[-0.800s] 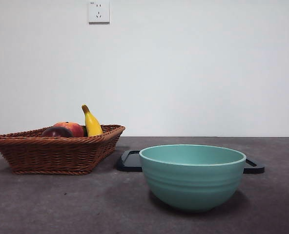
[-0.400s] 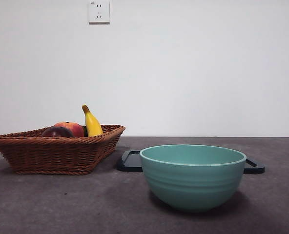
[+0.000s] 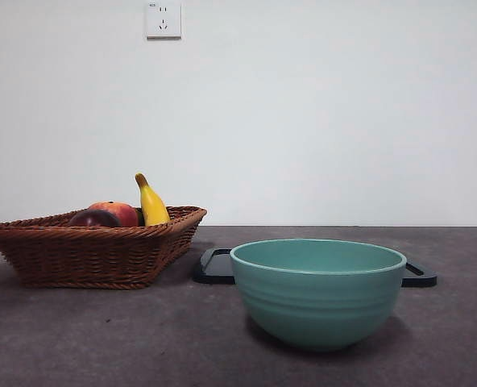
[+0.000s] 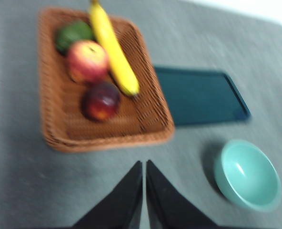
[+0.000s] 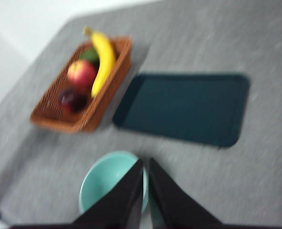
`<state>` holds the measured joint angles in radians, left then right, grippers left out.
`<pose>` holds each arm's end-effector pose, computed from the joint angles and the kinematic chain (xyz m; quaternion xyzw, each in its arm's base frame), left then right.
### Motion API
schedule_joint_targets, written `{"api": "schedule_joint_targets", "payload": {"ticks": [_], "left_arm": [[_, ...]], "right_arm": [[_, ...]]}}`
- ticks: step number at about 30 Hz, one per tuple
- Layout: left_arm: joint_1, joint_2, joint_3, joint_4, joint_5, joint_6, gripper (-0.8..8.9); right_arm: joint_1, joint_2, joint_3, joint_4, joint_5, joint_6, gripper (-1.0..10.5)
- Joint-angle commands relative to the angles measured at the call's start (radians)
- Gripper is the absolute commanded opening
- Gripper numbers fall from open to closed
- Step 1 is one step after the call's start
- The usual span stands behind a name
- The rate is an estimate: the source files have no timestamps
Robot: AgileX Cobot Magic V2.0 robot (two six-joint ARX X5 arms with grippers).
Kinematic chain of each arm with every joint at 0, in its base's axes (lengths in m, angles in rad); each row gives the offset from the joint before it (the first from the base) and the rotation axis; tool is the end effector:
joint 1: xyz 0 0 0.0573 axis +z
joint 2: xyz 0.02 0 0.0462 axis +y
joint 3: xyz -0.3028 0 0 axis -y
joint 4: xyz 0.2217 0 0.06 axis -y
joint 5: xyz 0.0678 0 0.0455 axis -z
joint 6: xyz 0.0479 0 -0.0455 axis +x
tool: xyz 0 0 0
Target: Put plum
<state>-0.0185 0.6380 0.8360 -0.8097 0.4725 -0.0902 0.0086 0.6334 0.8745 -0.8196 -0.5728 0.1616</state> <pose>0.0723 -0.0231 0.3229 -0.1094 0.3035 -0.2183 0.9210 0.0671 0.0265 0.3348 0.1533 0.2952 0.2517 0.9088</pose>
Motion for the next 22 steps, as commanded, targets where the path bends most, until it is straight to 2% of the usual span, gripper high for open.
{"api": "schedule_joint_targets", "payload": {"ticks": [1, 7, 9, 13, 14, 15, 17, 18, 22], "left_arm": [[-0.014, 0.045, 0.061, -0.046, 0.034, 0.076, 0.09], [-0.053, 0.118, 0.119, -0.180, 0.063, 0.157, 0.09], [-0.061, 0.119, 0.119, -0.202, 0.063, 0.164, 0.09], [-0.061, 0.119, 0.119, -0.197, 0.063, 0.160, 0.13], [-0.061, 0.119, 0.119, -0.196, 0.062, 0.157, 0.52], [-0.061, 0.119, 0.119, -0.196, 0.062, 0.156, 1.31], [-0.061, 0.119, 0.119, -0.196, 0.062, 0.153, 3.54], [-0.061, 0.119, 0.119, -0.196, 0.062, 0.153, 4.20], [-0.061, 0.119, 0.119, -0.196, 0.062, 0.153, 4.72]], "right_arm": [[0.041, 0.064, 0.065, -0.084, -0.003, -0.109, 0.1], [0.160, 0.173, 0.127, -0.224, 0.002, -0.206, 0.1], [0.193, 0.188, 0.127, -0.234, 0.029, -0.211, 0.1], [0.212, 0.189, 0.127, -0.230, 0.030, -0.219, 0.1], [0.212, 0.189, 0.127, -0.230, 0.030, -0.219, 0.2], [0.212, 0.189, 0.127, -0.230, 0.030, -0.217, 0.7], [0.212, 0.189, 0.127, -0.229, 0.030, -0.213, 2.8], [0.212, 0.189, 0.127, -0.229, 0.030, -0.213, 3.4], [0.212, 0.189, 0.127, -0.229, 0.030, -0.213, 3.8]]}}
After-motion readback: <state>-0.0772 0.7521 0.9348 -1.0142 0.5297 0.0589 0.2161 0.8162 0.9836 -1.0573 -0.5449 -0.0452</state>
